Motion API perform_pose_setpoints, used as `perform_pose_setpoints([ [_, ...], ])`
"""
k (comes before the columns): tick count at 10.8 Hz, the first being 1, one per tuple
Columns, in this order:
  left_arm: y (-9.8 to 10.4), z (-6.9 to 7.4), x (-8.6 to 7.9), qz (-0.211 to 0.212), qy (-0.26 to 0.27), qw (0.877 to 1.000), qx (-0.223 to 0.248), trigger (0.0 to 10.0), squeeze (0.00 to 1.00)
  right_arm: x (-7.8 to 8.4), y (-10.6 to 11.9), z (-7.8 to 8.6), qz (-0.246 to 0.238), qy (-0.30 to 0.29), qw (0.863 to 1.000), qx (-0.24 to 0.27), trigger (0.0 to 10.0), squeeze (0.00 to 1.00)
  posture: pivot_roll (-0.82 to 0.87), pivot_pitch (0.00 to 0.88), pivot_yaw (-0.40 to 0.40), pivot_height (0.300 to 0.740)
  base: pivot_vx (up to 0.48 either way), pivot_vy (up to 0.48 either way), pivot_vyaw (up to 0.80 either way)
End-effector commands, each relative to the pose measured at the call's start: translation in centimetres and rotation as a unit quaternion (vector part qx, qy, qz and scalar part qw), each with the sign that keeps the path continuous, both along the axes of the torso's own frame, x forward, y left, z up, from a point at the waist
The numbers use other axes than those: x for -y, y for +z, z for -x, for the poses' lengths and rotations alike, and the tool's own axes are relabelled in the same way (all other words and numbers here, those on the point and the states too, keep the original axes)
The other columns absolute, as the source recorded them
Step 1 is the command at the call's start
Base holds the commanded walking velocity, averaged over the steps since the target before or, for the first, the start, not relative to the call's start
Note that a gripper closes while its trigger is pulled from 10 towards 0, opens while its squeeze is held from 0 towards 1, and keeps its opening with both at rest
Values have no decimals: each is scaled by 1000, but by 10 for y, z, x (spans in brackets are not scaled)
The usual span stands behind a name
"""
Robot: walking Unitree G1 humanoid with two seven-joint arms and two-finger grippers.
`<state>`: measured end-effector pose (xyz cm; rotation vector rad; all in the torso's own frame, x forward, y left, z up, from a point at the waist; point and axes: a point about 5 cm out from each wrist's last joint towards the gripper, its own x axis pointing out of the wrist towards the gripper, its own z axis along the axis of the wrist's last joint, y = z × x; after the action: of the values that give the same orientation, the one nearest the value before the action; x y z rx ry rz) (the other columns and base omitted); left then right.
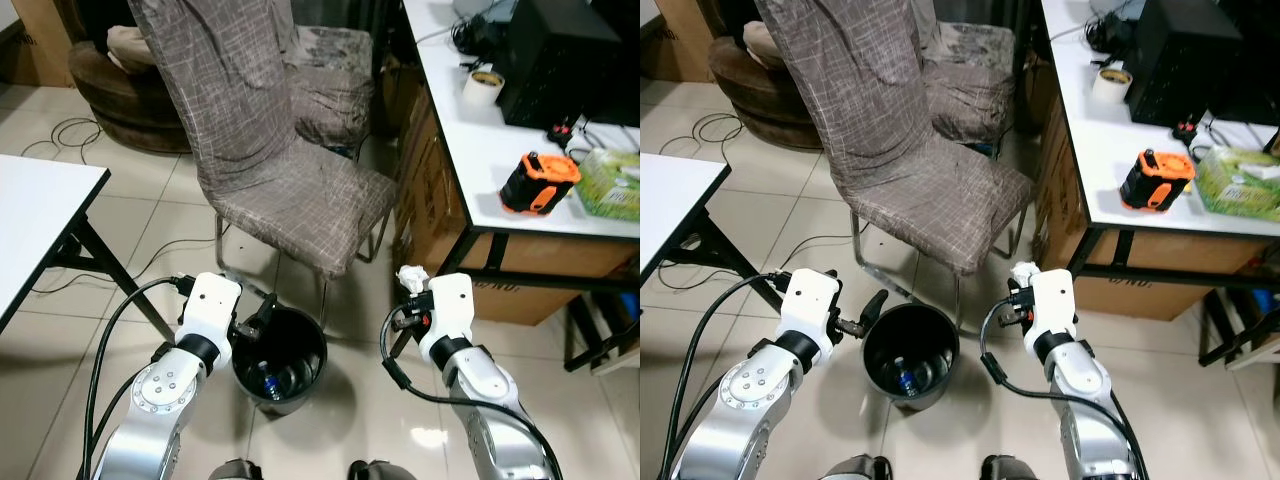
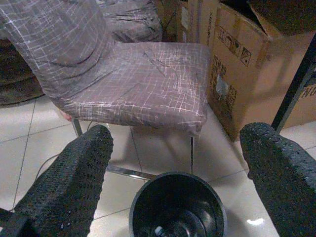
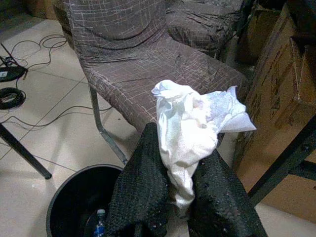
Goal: Picking trash to rubbish bin
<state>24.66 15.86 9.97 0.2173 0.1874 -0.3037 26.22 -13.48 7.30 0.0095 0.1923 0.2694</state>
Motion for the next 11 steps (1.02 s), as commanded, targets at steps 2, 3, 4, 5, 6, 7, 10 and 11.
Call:
perform_pose_setpoints([
  [2,1,-3,2,-5,-1,1000,8,10000,0,-1,1,2,7,-3,1000,-8,10000,0,-47,79,-47,740,0,277,0],
  [3,1,-3,1,-4,-1,1000,9,10000,0,-1,1,1,9,-2,1000,-9,10000,0,-50,77,-50,740,0,277,0],
  [4,2,-6,1,-5,-1,1000,11,10000,0,0,4,-1,12,1,1000,-12,10000,0,-49,75,-69,740,0,277,0],
  [5,1,-7,1,-6,2,1000,13,10000,0,1,4,-1,16,6,1000,-14,10000,0,-48,77,-76,740,0,274,0],
  [6,1,-8,0,-10,4,1000,15,10000,0,1,5,-3,18,8,1000,-15,10000,0,-47,78,-85,740,0,277,0],
  [7,2,-9,0,-10,5,1000,17,10000,0,0,5,-3,19,13,1000,-18,10000,0,-47,79,-85,740,0,281,0],
  [10,3,-12,1,-13,-5,1000,21,10000,0,-5,3,2,17,14,1000,-22,10000,0,-54,68,-58,740,0,277,0],
  [11,3,-13,1,-13,-8,1000,21,10000,0,-5,3,3,16,12,1000,-23,10000,0,-56,69,-54,740,0,285,0],
])
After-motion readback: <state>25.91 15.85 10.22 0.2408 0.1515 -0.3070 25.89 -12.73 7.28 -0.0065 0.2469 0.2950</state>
